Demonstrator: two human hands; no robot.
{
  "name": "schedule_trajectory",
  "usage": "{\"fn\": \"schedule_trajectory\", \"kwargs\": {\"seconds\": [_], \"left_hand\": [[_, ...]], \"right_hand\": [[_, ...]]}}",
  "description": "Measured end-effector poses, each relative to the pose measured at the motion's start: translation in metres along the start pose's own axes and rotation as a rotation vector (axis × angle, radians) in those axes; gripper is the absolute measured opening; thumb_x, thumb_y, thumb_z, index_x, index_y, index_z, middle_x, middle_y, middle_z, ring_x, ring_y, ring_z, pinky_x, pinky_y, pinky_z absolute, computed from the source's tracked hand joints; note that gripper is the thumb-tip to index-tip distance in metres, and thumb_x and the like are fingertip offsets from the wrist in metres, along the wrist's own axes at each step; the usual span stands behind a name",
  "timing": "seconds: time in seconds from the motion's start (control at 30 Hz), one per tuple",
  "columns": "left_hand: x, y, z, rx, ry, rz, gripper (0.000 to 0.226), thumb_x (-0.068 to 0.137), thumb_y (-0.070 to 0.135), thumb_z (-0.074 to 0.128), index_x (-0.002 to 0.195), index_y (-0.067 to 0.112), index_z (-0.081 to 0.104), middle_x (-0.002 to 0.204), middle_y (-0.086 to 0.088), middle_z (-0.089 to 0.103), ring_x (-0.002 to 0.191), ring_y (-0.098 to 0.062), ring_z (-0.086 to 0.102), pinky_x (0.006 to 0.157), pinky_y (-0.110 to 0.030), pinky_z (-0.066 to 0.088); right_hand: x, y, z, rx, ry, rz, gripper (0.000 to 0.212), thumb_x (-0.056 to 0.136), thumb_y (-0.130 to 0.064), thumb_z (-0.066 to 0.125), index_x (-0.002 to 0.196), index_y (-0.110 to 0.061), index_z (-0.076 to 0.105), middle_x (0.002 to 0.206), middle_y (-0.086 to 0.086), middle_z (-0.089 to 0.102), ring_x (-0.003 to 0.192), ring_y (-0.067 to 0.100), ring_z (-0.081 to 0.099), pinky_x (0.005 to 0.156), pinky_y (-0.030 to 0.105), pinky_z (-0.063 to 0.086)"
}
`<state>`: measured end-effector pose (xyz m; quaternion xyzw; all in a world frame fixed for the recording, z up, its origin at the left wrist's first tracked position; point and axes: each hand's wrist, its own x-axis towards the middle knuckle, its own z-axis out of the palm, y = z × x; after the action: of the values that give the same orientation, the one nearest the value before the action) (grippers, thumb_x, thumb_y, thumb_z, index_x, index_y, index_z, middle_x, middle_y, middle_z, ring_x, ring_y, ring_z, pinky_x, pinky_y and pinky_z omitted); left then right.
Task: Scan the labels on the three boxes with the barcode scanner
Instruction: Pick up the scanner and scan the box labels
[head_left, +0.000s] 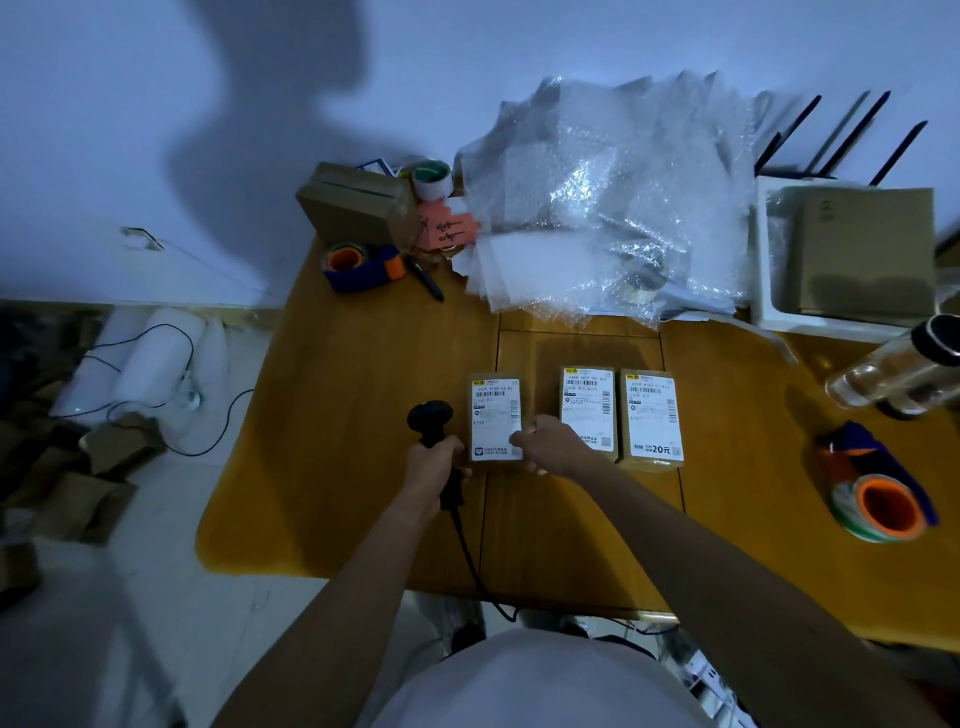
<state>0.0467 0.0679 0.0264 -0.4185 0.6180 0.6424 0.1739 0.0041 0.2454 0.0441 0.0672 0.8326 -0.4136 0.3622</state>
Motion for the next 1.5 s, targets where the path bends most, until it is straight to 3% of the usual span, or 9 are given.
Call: {"fn": "schedule_trajectory", "kwargs": {"seconds": [0.07,0.13,0.27,0.5,0.77,1.0,1.17,1.3,1.5], "left_hand": [[0.0,-0.001,-0.006,-0.001,0.02,-0.001,0.019,0.094,0.013,0.065,0.109,0.008,0.054,0.087,-0.015,0.07,0.057,-0.021,0.062,0.054,-0.031,0.053],[0.0,-0.002,-0.011,-0.007,0.024,0.002,0.015,0.096,0.014,0.063,0.107,0.009,0.054,0.084,-0.014,0.071,0.058,-0.021,0.062,0.055,-0.031,0.054],[-0.002,-0.003,-0.014,-0.007,0.004,0.016,0.012,0.096,0.014,0.063,0.104,0.009,0.057,0.084,-0.014,0.072,0.058,-0.021,0.062,0.056,-0.031,0.054],[-0.004,-0.005,-0.015,-0.01,0.001,0.001,0.012,0.096,0.015,0.063,0.096,0.014,0.051,0.086,-0.014,0.07,0.062,-0.022,0.062,0.059,-0.032,0.053],[-0.008,-0.003,-0.014,-0.009,-0.018,0.044,0.017,0.096,0.017,0.064,0.109,0.008,0.06,0.09,-0.015,0.071,0.06,-0.021,0.063,0.061,-0.033,0.052],[-0.013,0.012,-0.008,-0.036,-0.038,0.073,0.026,0.094,0.02,0.067,0.115,0.008,0.058,0.092,-0.015,0.072,0.06,-0.021,0.065,0.057,-0.031,0.052],[-0.017,0.021,0.002,-0.013,-0.064,0.116,0.03,0.09,0.021,0.072,0.115,0.005,0.066,0.085,-0.013,0.07,0.056,-0.02,0.063,0.048,-0.026,0.051],[-0.02,0.024,0.009,0.034,-0.058,0.133,0.025,0.093,0.018,0.069,0.112,0.004,0.066,0.084,-0.014,0.069,0.055,-0.02,0.061,0.043,-0.023,0.049],[-0.018,0.015,0.002,0.043,-0.016,0.1,0.03,0.093,0.014,0.064,0.12,0.001,0.06,0.092,-0.017,0.069,0.057,-0.021,0.061,0.047,-0.028,0.049]], "right_hand": [[0.002,-0.002,0.007,-0.025,-0.029,-0.016,0.02,0.104,-0.021,0.053,0.085,-0.015,0.055,0.128,0.021,0.067,0.093,0.025,0.063,0.066,0.025,0.049],[0.004,-0.002,0.014,-0.036,-0.056,-0.014,0.016,0.105,-0.019,0.052,0.11,-0.007,0.062,0.139,0.018,0.062,0.103,0.023,0.063,0.066,0.021,0.047],[0.006,-0.002,0.024,0.031,-0.03,-0.032,0.043,0.103,-0.014,0.056,0.145,-0.006,0.054,0.149,0.012,0.058,0.135,0.029,0.057,0.095,0.028,0.046],[-0.001,-0.008,0.028,0.09,0.038,-0.019,0.04,0.103,-0.012,0.054,0.142,-0.003,0.052,0.144,0.013,0.06,0.133,0.031,0.058,0.096,0.032,0.049],[-0.003,-0.007,0.022,0.135,0.137,0.006,0.043,0.1,-0.024,0.063,0.138,-0.009,0.047,0.135,0.013,0.063,0.12,0.029,0.065,0.098,0.044,0.057],[-0.007,-0.006,0.004,0.16,0.202,-0.049,0.04,0.096,-0.013,0.067,0.133,-0.009,0.052,0.131,0.011,0.062,0.097,0.015,0.061,0.064,0.021,0.047],[-0.01,-0.003,0.0,0.14,0.208,-0.064,0.037,0.101,-0.021,0.06,0.136,-0.011,0.054,0.142,0.013,0.057,0.118,0.024,0.057,0.095,0.04,0.054],[-0.014,0.0,0.006,0.181,0.209,-0.05,0.051,0.101,-0.024,0.059,0.147,-0.011,0.042,0.145,0.013,0.055,0.121,0.027,0.058,0.101,0.046,0.053],[-0.012,-0.002,0.014,0.215,0.193,0.014,0.05,0.103,-0.024,0.056,0.147,-0.002,0.046,0.143,0.013,0.057,0.107,0.019,0.055,0.072,0.026,0.048]]}}
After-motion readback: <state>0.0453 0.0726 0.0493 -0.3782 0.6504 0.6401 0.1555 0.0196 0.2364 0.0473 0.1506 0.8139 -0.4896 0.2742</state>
